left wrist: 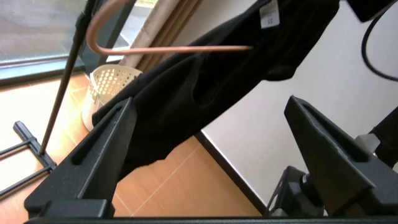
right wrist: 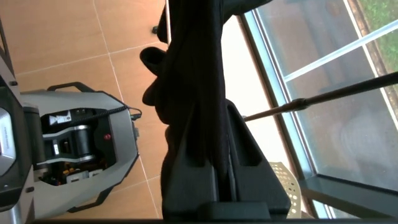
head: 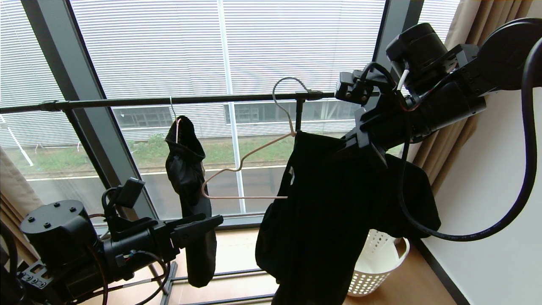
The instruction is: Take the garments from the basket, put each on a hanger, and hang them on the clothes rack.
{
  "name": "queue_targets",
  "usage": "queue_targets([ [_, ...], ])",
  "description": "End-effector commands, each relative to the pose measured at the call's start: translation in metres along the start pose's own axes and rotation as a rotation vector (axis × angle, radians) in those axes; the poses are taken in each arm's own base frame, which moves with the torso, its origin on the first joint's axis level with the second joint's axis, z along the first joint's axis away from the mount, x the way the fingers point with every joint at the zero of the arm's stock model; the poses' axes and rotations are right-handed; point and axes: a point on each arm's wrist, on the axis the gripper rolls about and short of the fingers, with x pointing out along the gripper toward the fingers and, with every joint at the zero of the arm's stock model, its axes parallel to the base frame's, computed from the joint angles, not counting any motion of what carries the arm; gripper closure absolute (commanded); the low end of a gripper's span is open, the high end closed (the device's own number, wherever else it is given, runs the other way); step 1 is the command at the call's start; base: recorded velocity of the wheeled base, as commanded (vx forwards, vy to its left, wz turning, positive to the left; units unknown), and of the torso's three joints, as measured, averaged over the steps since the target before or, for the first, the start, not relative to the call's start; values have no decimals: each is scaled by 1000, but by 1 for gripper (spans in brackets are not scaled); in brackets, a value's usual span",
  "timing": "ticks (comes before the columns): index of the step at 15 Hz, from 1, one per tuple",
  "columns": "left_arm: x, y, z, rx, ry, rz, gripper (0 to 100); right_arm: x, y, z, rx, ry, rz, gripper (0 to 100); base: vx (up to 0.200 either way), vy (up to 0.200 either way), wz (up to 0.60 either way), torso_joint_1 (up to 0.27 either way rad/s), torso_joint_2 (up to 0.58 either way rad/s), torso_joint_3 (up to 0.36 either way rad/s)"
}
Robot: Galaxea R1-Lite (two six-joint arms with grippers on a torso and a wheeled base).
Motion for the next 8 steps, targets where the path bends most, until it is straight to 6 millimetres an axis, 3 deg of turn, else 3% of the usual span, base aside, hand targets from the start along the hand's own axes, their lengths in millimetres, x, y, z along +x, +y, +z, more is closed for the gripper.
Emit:
queue_targets([
  [1, 11, 0, -12, 12, 40, 11, 0, 3, 3, 2, 0, 2, 12, 100, 0, 0, 0, 0, 0, 0],
  [8, 27, -17, -15, 98, 9, 59, 0, 10, 14, 10, -19, 0, 38, 100, 0, 0, 0, 0, 0, 0],
])
